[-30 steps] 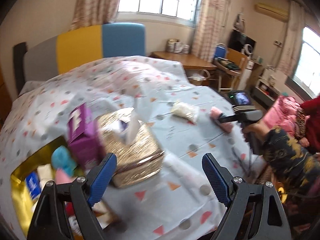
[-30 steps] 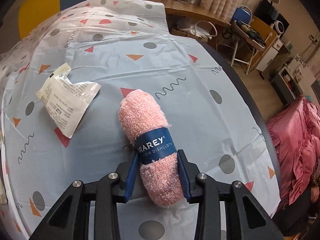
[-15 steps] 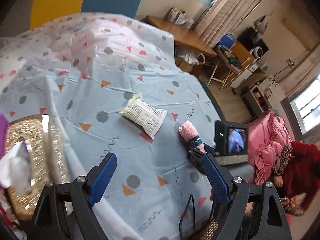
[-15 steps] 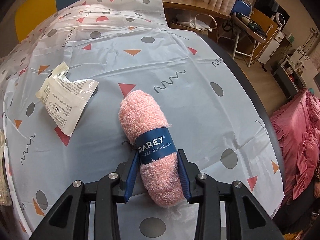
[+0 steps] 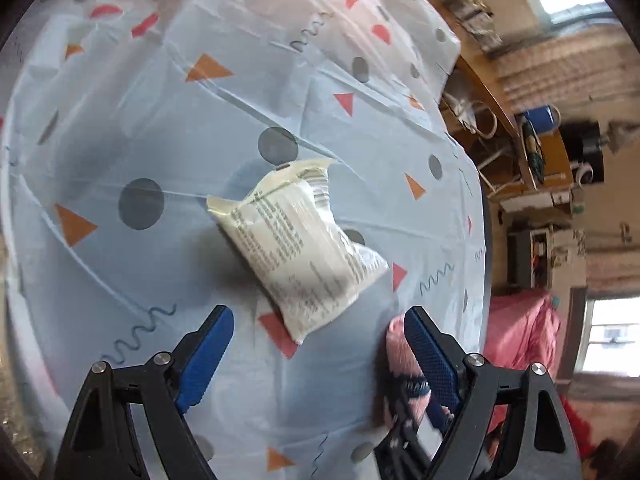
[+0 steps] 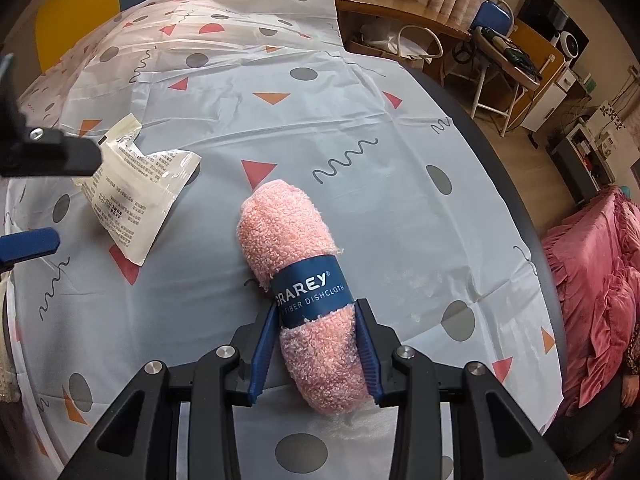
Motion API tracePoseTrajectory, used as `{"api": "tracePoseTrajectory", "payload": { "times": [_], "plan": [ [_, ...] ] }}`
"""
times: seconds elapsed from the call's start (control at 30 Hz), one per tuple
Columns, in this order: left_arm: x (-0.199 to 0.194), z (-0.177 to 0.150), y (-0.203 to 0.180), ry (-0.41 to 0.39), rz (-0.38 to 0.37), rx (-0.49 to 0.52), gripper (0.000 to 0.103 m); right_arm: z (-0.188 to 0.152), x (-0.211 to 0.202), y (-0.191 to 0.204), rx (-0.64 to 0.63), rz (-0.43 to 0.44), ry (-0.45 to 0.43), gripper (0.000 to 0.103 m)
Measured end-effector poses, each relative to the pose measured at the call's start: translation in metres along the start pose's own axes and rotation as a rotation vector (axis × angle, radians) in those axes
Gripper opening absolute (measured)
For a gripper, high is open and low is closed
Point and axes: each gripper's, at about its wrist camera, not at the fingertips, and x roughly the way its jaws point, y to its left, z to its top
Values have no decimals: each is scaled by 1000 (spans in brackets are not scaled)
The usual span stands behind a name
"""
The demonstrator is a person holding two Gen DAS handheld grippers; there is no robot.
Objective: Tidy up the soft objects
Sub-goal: 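Grasp the wrapped white packet with the left gripper while right holds the dishcloth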
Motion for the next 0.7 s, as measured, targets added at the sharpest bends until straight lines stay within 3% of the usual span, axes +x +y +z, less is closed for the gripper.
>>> {"api": "tracePoseTrajectory", "payload": {
  "times": [0.2, 0.37, 0.6, 0.63, 0.7],
  "plan": [
    [21, 16, -8, 1, -2, -52, 88, -2, -1, 7, -33, -27, -3, 38],
    [32, 29, -12, -43, 124, -26, 87, -4, -2, 12, -67, -47, -8, 38],
    [45, 22, -25, -44, 218, 152, 90, -5, -2, 13, -77, -51, -6, 38],
    [44, 20, -25, -50, 220, 167, 88, -5, -2, 13, -75, -50, -5, 38],
    [41, 16, -22, -69, 257, 190, 74, -5, -1, 12, -76, -48, -4, 38]
  ]
}}
